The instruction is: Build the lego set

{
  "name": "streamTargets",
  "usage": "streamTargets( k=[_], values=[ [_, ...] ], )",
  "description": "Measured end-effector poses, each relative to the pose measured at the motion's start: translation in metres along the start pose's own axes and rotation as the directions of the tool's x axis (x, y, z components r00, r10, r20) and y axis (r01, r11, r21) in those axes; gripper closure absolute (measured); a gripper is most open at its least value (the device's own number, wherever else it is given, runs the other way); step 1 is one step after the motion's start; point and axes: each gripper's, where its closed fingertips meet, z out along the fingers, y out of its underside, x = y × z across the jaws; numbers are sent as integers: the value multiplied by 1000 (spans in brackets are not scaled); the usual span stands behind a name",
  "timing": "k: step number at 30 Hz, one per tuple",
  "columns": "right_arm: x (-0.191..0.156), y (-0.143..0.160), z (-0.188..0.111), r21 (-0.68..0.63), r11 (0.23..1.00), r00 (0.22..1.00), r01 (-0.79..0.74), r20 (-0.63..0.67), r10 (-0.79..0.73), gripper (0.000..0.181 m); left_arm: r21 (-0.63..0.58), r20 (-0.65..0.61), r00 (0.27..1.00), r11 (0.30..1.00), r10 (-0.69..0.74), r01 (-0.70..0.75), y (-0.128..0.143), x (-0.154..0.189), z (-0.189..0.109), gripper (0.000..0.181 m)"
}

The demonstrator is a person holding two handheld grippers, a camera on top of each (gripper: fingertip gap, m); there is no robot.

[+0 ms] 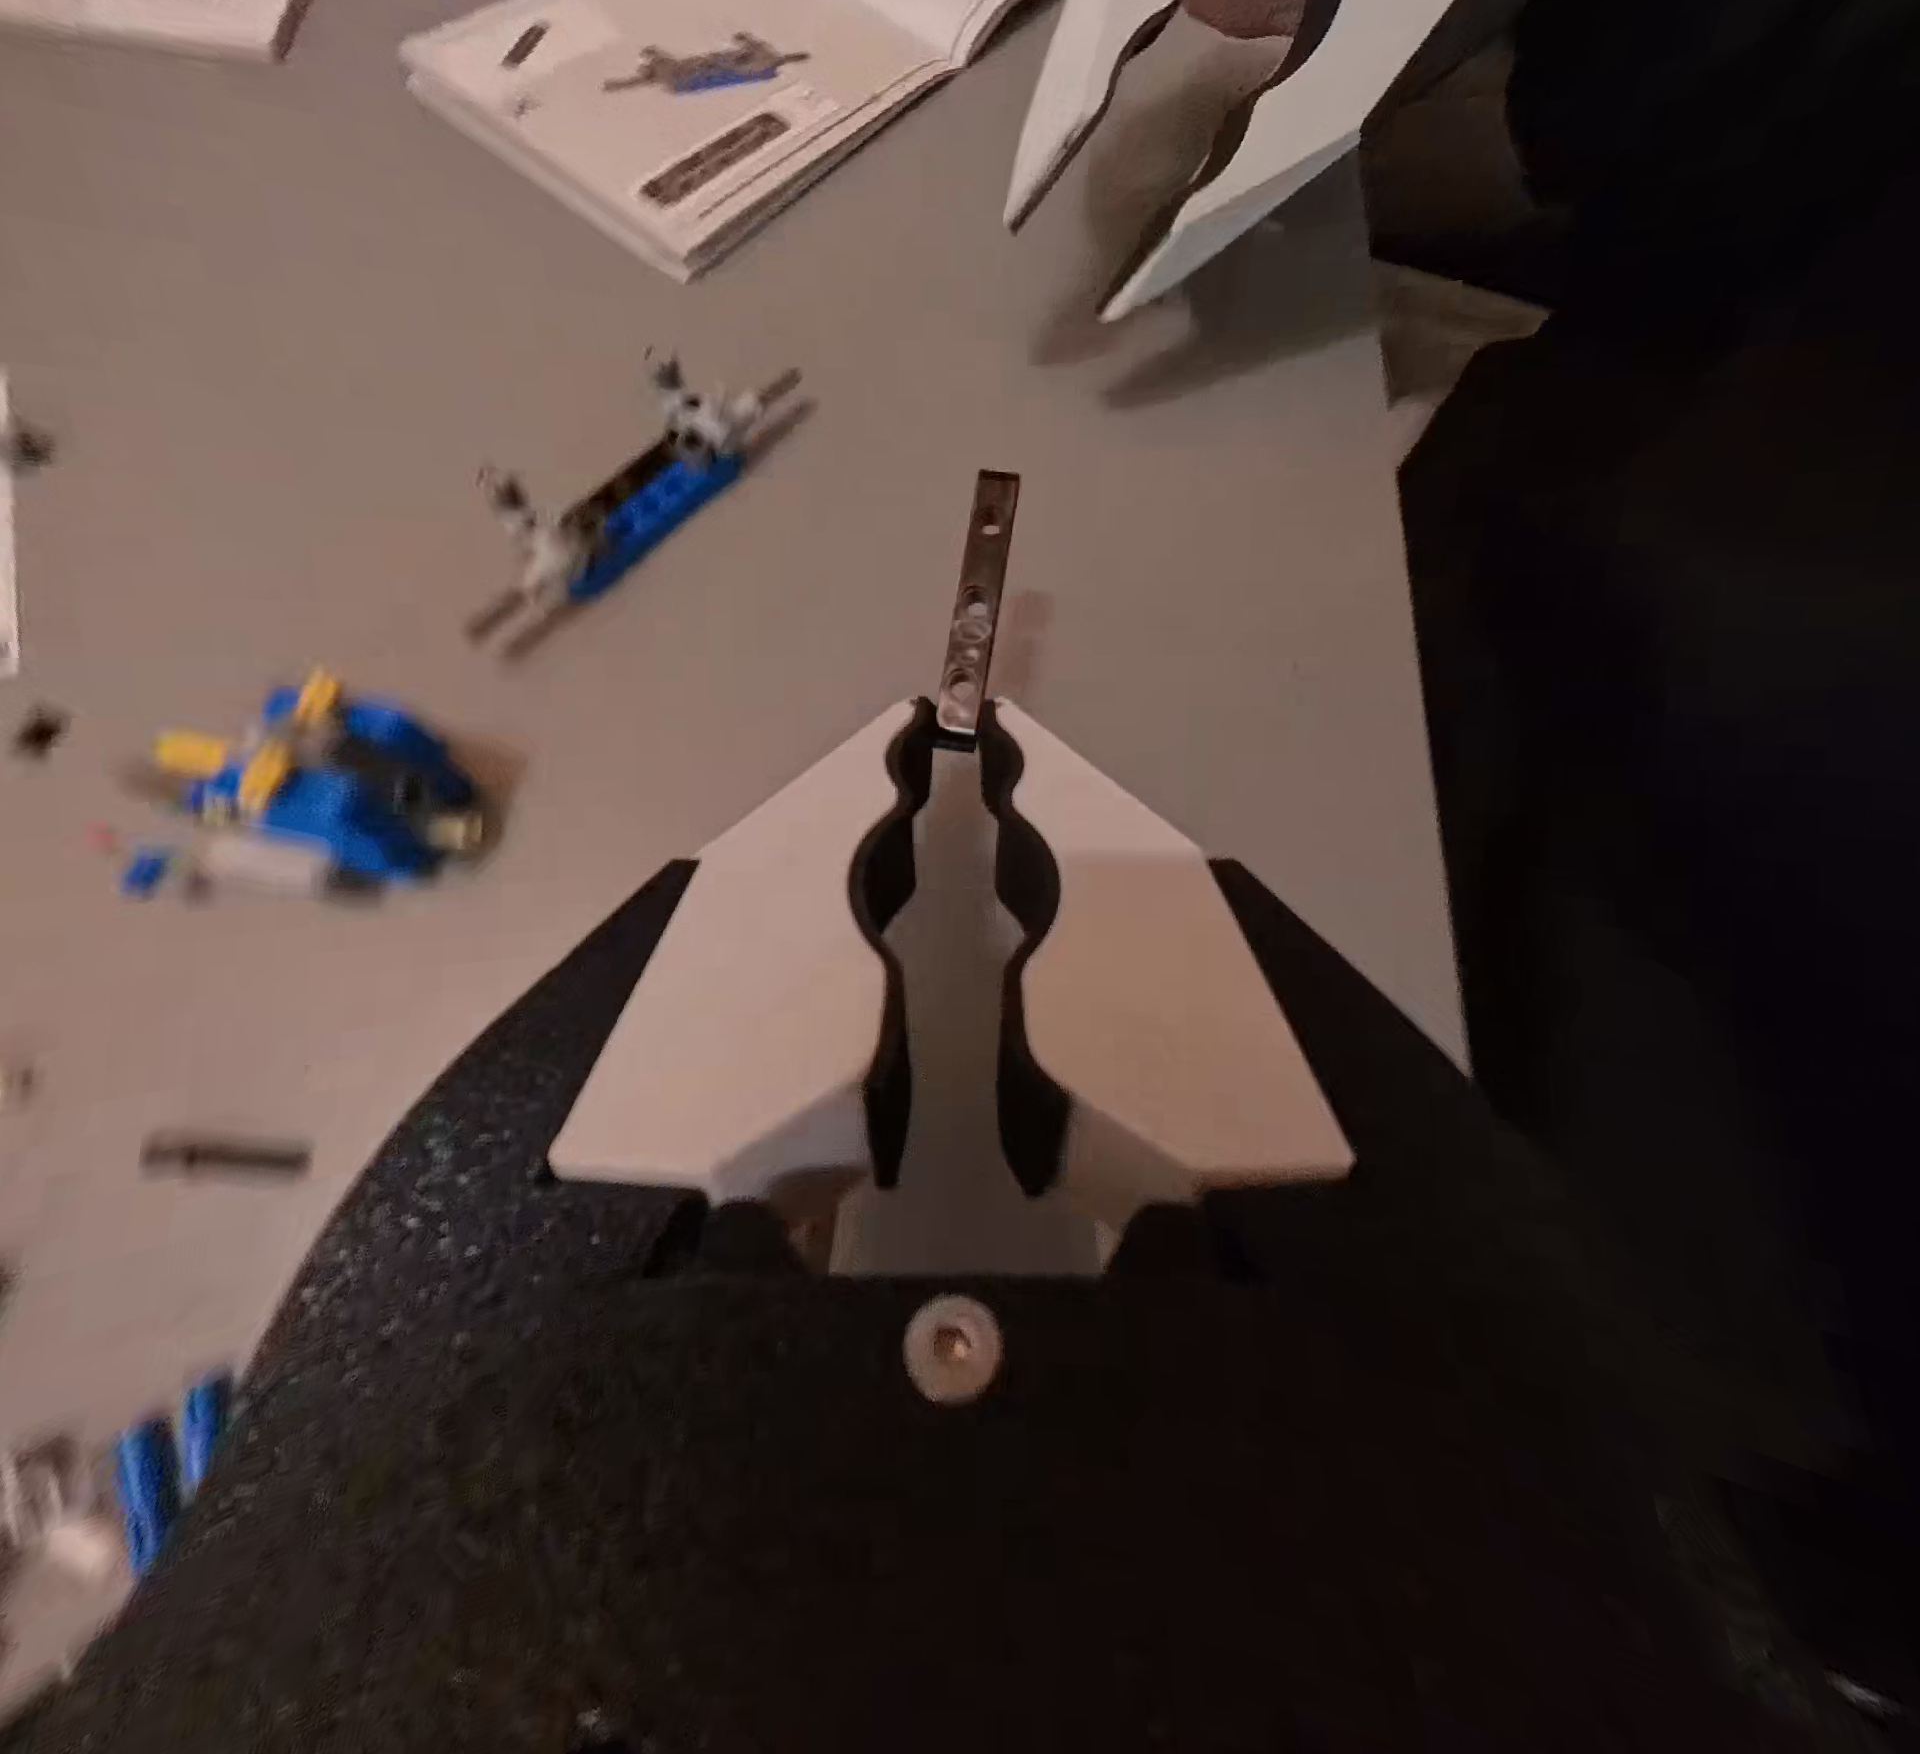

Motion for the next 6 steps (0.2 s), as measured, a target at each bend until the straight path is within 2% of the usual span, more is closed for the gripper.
streamTargets(
  k=[1,6],
  values=[
    [0,3,-3,1,999,999,-37,5,37,157,-27,16,999,999,41,-41,-5,-1,12,176],
    [-2,22,-10,-24,983,982,-182,43,183,160,-102,4,991,986,133,-131,-21,6,57,176]
  ],
)
